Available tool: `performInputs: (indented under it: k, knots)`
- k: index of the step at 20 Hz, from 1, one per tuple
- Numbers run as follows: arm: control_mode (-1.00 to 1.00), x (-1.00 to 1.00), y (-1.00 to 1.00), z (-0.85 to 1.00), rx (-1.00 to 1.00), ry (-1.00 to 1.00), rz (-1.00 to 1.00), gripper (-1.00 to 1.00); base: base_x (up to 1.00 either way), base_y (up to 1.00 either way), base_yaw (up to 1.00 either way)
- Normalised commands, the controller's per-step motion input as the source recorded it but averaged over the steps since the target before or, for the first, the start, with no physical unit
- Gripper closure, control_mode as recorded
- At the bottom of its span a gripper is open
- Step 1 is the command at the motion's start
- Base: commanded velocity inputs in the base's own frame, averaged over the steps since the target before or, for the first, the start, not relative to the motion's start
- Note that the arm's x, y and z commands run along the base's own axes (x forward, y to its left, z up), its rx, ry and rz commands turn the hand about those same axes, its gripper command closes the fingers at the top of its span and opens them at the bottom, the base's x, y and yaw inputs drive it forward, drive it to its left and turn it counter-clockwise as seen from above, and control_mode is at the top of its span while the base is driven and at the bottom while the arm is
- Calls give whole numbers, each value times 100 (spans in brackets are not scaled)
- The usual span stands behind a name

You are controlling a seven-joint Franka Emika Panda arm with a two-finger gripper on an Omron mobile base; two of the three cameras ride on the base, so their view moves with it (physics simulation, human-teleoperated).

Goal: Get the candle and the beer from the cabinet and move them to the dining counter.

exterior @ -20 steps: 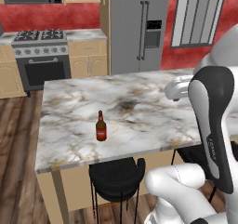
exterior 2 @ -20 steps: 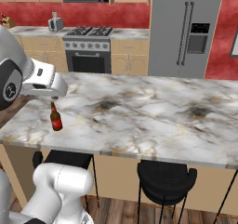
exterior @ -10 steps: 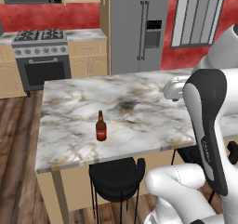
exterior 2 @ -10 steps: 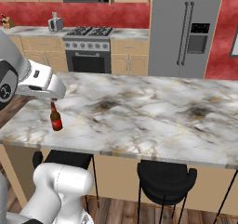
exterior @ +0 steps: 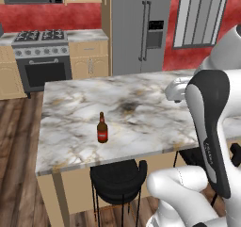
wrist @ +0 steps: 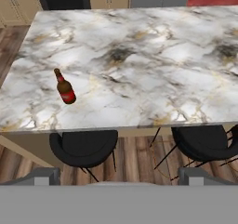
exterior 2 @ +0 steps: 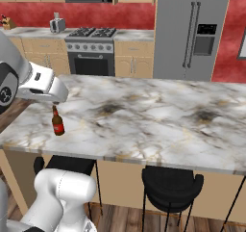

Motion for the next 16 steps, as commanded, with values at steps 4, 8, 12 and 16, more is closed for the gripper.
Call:
performInputs:
  k: [4, 8, 12, 16]
  knots:
    - [100, 0, 0, 0, 0, 0, 0, -100, 0, 0, 0]
    - [100, 0, 0, 0, 0, 0, 0, -100, -21, 15, 0]
    - [100, 0, 0, 0, 0, 0, 0, -100, -38, 88, 0]
    - [100, 0, 0, 0, 0, 0, 0, -100, -29, 100, 0]
